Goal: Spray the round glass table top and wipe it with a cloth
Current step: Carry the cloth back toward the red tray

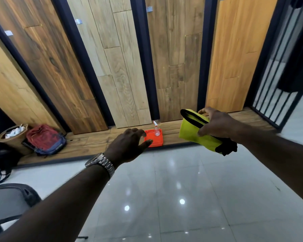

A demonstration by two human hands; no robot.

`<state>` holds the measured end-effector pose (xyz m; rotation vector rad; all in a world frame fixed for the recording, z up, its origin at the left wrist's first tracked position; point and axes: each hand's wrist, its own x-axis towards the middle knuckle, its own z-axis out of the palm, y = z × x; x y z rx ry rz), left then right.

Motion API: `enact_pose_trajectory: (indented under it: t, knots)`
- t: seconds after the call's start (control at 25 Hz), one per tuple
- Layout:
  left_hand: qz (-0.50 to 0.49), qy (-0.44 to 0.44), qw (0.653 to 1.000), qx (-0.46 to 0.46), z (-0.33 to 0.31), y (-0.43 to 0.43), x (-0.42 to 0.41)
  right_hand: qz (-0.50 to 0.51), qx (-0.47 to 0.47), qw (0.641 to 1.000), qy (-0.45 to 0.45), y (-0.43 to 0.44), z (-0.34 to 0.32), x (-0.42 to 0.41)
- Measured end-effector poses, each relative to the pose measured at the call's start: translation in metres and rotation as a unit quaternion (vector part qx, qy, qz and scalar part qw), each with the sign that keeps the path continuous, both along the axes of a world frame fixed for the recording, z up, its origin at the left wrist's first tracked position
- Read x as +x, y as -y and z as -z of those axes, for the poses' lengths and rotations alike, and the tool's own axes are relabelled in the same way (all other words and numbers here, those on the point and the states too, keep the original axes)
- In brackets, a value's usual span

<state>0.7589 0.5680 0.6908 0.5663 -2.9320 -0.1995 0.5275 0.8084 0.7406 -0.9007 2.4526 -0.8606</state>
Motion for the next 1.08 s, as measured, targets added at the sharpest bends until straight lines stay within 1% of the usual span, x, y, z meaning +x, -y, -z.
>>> enact_pose_trajectory:
  t: [0.2,0.36,0.48,0.6,0.68,0.92,1.08]
  knots:
    - [-0.066,0.038,0.997,0.024,0.010,0.085,-0.096,-0.053,0.023,0.998,0.031,0.123,0.022,-0.113]
    - [-0.109,0.026,0.992,0.055,0.021,0.163,-0.141,-0.089,0.045,0.994,0.033,0.237,0.031,-0.174]
    - [-0.134,0.012,0.988,0.076,0.051,0.243,-0.178,-0.113,0.073,0.990,0.034,0.334,0.058,-0.217]
    - [-0.143,-0.002,0.984,0.103,0.088,0.322,-0.216,-0.109,0.093,0.989,0.047,0.415,0.091,-0.255]
    - [-0.145,0.001,0.981,0.132,0.109,0.380,-0.244,-0.084,0.109,0.989,0.061,0.469,0.112,-0.279]
    - [-0.154,0.051,0.969,0.188,0.143,0.516,-0.328,-0.055,0.156,0.981,0.102,0.597,0.168,-0.349]
    - [-0.157,0.091,0.959,0.219,0.185,0.596,-0.394,-0.051,0.188,0.972,0.135,0.684,0.228,-0.410]
